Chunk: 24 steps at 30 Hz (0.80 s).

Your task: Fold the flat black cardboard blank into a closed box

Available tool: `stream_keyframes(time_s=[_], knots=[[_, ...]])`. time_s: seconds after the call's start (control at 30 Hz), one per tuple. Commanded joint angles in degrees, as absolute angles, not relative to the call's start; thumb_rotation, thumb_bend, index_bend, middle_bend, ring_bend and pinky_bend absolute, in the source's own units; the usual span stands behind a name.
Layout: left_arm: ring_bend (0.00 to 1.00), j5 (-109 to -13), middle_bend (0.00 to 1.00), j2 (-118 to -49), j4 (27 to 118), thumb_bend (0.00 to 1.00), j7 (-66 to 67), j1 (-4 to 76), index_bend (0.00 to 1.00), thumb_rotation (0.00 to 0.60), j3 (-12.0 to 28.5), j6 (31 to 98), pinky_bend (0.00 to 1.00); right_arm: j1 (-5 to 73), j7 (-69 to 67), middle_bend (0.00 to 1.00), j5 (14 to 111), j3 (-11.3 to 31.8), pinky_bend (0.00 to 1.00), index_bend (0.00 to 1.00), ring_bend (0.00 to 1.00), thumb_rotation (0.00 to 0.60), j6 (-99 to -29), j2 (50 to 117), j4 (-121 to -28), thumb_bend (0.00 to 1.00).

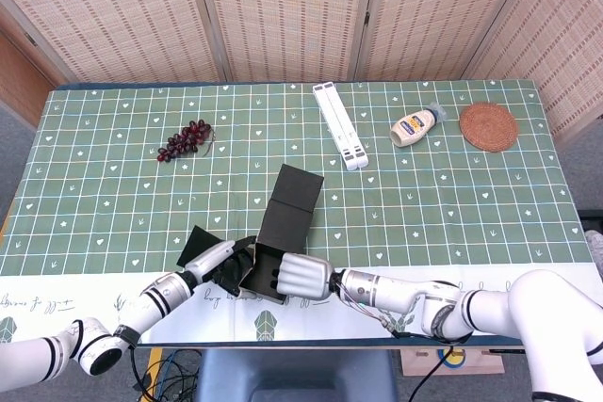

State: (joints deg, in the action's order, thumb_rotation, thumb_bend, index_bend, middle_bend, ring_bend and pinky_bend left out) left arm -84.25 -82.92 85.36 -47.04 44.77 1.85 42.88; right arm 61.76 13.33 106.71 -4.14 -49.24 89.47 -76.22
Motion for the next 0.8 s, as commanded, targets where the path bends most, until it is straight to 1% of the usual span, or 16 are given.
stream_keyframes(time_s=[0.03,0.2,0.37,0.53,0.63,0.8], knots=[[0.41,-84.2,0.17,-82.9,85.4,0.1,-47.1,44.8,0.16,0.6,1.8,42.8,0.56,61.7,13.1,0.69,106.9,-4.3,0.89,0.72,0.75,0.6,-49.5,89.4,-76.1,0.67],[0.41,-84.0,0.17,-83.0,85.5,0.1,-47.0,44.8,0.16,0.6,1.9,42.7,0.56,61.6,12.5,0.67,107.4,-4.7,0.89,0.72,0.75,0.6,-50.4,89.1,-75.7,0.67],[0.41,-83.8,0.17,-83.1,85.6,0.1,-46.9,44.9,0.16,0.6,2.0,42.7,0.56,61.6,12.0,0.7,107.7,-5.0,0.89,0.72,0.75,0.6,-50.8,88.9,-75.3,0.67],[0.41,-83.3,0.17,-83.3,85.7,0.1,-46.7,44.8,0.16,0.6,2.3,42.7,0.56,61.3,11.7,0.71,107.5,-5.2,0.89,0.73,0.75,0.6,-51.1,88.7,-75.2,0.67],[0.41,-83.2,0.17,-83.2,85.8,0.1,-46.4,44.8,0.16,0.6,2.3,42.6,0.56,61.3,11.7,0.74,107.8,-5.3,0.89,0.75,0.75,0.6,-51.3,88.6,-75.1,0.67],[0.41,-83.0,0.17,-83.3,86.1,0.1,-46.0,44.8,0.16,0.6,2.4,42.7,0.56,61.2,11.5,0.76,107.9,-5.4,0.89,0.78,0.75,0.6,-51.5,88.5,-74.9,0.67]])
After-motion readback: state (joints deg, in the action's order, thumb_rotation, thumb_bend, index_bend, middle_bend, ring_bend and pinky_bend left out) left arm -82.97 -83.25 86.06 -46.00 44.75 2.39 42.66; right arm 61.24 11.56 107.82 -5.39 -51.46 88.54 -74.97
